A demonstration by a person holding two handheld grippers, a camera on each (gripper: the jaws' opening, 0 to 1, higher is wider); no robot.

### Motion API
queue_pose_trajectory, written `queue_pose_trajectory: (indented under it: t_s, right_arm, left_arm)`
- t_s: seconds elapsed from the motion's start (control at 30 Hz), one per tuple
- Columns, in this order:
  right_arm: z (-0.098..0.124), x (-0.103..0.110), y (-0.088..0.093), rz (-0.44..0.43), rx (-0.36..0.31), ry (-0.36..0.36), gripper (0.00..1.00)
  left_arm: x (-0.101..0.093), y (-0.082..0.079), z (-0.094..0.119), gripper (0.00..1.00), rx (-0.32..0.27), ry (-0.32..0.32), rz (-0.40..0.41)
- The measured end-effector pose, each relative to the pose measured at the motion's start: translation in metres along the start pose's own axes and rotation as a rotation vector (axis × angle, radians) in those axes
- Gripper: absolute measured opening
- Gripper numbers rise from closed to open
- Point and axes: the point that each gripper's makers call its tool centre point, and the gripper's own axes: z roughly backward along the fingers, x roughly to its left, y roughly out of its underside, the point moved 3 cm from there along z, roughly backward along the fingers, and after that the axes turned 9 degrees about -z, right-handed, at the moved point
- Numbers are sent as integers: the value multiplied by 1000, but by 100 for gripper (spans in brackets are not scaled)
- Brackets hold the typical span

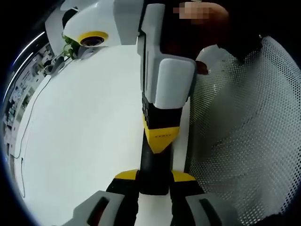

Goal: Press the specified remote control buttons in sequence, fully releasing each button before pressing the next.

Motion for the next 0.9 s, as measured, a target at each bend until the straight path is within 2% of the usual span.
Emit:
queue_pose_trajectory:
  t_s: [0.9]
  right_arm:
    - [0, -1, 0, -16, 1, -8, 0]
  left_arm:
    - [0, 0, 0, 25, 2, 3, -4]
